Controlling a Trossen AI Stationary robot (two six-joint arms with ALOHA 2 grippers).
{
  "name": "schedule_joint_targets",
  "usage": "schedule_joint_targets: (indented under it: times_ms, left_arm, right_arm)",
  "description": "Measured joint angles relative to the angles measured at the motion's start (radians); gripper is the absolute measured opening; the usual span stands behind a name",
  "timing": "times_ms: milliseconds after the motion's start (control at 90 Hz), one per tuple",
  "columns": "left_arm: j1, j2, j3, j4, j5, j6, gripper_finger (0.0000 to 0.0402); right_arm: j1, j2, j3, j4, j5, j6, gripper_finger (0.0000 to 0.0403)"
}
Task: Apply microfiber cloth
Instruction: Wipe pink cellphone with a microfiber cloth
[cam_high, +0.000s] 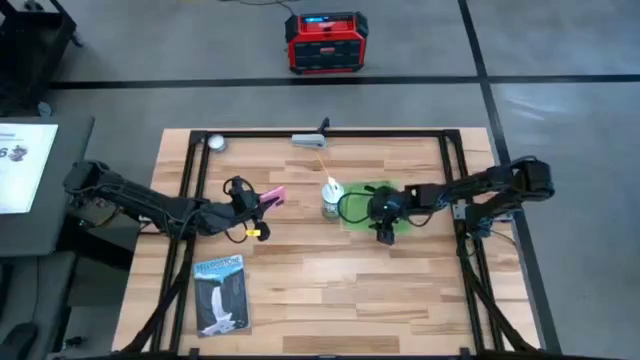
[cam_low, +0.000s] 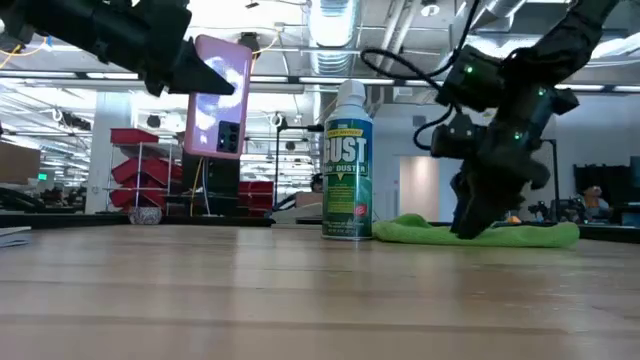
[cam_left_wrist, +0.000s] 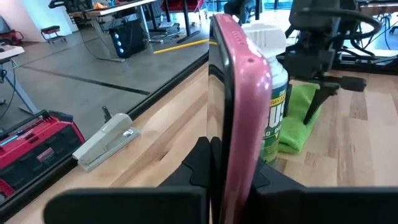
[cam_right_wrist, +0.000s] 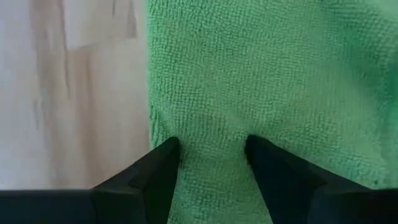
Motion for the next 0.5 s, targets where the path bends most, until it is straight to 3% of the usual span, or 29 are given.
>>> schedule_joint_targets:
  times_ms: [144,289,500]
  left_arm:
    - [0.000,0.000,0.000,-0.002,-0.001,-0.005,0.0002]
    - [0.000,0.000,0.000,-0.015,-0.001,-0.017,0.0002]
    - [-0.026,-0.002,0.000,-0.014,-0.050,-0.019,0.0002]
  right_arm:
    - [0.000,0.065,0.003,0.082,0.004,0.015,0.0151]
    - [0.000,0.097,0.003,0.122,0.000,0.004,0.0023]
    - [0.042,0.068,-0.004,0.126,0.009,0.026,0.0004]
